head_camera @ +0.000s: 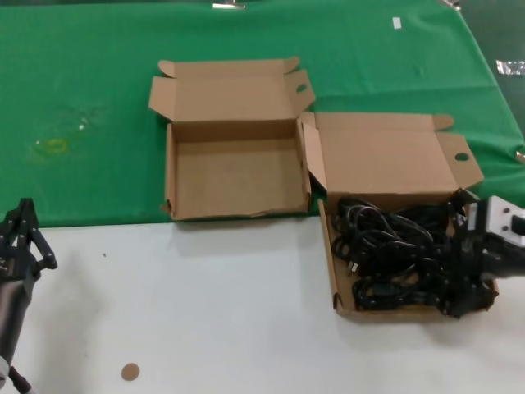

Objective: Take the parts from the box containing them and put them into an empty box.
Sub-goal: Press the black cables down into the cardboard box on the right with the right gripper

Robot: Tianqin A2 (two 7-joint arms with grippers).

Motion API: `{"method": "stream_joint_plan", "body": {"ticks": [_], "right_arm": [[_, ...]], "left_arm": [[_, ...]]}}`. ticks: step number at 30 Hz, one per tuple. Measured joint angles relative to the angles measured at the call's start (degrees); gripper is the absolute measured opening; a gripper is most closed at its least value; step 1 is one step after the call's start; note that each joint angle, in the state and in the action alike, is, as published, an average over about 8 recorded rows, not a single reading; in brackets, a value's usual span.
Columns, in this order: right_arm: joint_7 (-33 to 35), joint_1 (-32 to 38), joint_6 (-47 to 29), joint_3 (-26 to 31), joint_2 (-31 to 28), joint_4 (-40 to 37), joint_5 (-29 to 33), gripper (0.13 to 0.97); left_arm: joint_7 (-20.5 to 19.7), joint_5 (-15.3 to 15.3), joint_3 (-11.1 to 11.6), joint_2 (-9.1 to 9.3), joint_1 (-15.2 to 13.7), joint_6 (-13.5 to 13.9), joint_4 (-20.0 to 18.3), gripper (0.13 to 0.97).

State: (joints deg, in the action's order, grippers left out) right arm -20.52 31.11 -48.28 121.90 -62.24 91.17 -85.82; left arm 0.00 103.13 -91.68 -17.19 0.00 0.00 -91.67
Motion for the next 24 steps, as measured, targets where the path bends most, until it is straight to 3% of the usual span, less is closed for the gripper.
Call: {"method": "stream_joint_plan", "body": {"ticks": [10, 19, 24], "right_arm": [[1.22, 5.15, -4.61, -1.02, 8.54, -6.48, 8.21, 0.964], [2.52, 6.04, -6.8, -2.32, 11.5, -9.78, 11.41, 0.908], [3.46, 6.11, -7.36, -3.23, 12.49, -11.61, 12.25, 0.828]], "left_arm": [[0.0, 0.0, 0.0, 0.0, 0.0, 0.0, 0.0, 0.152], [0.0, -0.01, 0.0, 0.0, 0.0, 0.0, 0.0, 0.152], [0.0, 0.0, 0.0, 0.0, 0.0, 0.0, 0.0, 0.152]]}}
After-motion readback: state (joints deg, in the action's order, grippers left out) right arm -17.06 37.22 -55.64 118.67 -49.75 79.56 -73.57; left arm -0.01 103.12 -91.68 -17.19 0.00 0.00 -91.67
